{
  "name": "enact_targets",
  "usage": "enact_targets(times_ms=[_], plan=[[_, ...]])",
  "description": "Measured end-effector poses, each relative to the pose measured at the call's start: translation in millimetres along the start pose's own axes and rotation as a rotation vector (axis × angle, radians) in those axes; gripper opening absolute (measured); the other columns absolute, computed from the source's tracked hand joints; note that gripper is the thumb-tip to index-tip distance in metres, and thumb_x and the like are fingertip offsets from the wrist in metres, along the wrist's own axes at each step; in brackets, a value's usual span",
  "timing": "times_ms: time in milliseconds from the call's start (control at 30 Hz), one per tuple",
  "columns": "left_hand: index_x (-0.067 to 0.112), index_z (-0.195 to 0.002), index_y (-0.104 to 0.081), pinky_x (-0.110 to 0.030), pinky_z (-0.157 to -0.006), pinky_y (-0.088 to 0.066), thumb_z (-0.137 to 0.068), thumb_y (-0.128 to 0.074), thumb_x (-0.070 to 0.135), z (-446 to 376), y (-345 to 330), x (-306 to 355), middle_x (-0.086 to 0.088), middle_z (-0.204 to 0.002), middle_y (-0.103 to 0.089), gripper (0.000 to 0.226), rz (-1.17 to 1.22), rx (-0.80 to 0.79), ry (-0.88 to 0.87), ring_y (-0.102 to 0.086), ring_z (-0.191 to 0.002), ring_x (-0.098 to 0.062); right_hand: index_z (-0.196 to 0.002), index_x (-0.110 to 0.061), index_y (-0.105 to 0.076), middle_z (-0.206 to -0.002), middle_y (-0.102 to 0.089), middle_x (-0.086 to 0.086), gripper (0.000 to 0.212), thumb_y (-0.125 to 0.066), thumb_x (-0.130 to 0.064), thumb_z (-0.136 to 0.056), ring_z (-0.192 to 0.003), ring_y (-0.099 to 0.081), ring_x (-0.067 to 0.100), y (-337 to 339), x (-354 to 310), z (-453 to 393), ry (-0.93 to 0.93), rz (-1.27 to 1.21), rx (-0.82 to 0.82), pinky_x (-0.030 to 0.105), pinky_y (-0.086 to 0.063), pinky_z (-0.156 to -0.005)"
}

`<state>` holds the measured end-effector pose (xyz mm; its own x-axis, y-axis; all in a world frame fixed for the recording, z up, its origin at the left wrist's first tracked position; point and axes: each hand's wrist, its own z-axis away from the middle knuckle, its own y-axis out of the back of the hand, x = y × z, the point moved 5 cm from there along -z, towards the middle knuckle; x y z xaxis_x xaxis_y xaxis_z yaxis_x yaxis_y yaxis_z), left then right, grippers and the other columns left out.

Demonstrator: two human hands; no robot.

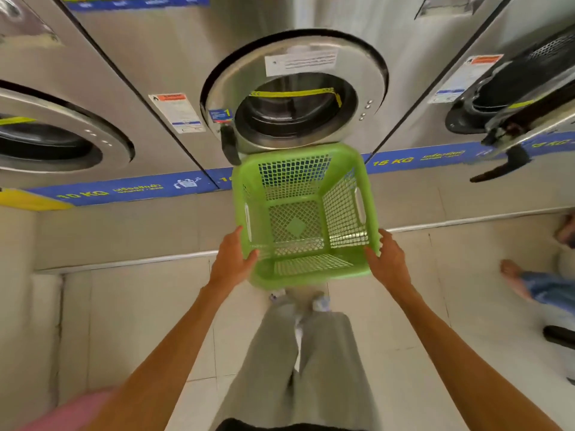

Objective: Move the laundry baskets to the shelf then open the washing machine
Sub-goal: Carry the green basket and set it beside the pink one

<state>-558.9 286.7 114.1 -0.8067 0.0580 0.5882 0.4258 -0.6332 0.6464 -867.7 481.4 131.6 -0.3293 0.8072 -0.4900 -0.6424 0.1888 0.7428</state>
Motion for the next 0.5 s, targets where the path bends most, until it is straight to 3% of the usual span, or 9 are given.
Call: enact_targets(times_ms=[267,367,400,500], plan=[[0.008,-0.157,-0.004,-0.047,-0.109,-0.036,-0.092,-0.065,0.024,-105.4,-37.1,-39.1,-0.025,-0.151,-0.032,0.09,0.074,0.124,0.217,-0.037,-0.136,-0.041,-0.143,-0.002,-0.032,-0.124,-0.057,0.028,0.062,-0.058,-0.024,-0.091,-0.116,-0.054,0.043,-39.4,22.7,-151.2,-0.034,0.019,-0.014,0.048,-0.044,-0.096],[0.008,-0.157,-0.005,-0.044,-0.109,-0.034,-0.095,-0.06,0.022,-134.8,-39.8,-39.0,-0.02,-0.153,-0.037,0.084,0.086,0.198,0.161,-0.04,-0.135,-0.04,-0.145,-0.004,-0.028,-0.104,-0.066,0.026,0.062,-0.055,-0.021,-0.091,-0.1,-0.061,0.044,-44.1,21.7,-184.4,0.005,0.029,-0.001,0.049,-0.048,-0.087],[0.009,-0.157,-0.008,-0.044,-0.105,-0.037,-0.096,-0.057,0.022,-140.7,-39.3,-40.0,-0.021,-0.148,-0.042,0.08,0.076,0.221,0.162,-0.046,-0.129,-0.04,-0.145,-0.005,-0.028,-0.101,-0.067,0.026,0.06,-0.053,-0.019,-0.092,-0.096,-0.062,0.045,-45.6,19.6,-190.6,0.04,0.045,0.005,0.049,-0.049,-0.084],[0.016,-0.158,-0.01,-0.048,-0.093,-0.043,-0.099,-0.051,0.022,-136.7,-41.0,-44.1,-0.029,-0.128,-0.052,0.072,0.053,0.237,0.233,-0.055,-0.11,-0.047,-0.149,-0.01,-0.024,-0.118,-0.062,0.029,0.06,-0.048,-0.018,-0.095,-0.102,-0.059,0.048,-49.9,15.1,-193.3,0.146,0.099,0.01,0.05,-0.047,-0.088]])
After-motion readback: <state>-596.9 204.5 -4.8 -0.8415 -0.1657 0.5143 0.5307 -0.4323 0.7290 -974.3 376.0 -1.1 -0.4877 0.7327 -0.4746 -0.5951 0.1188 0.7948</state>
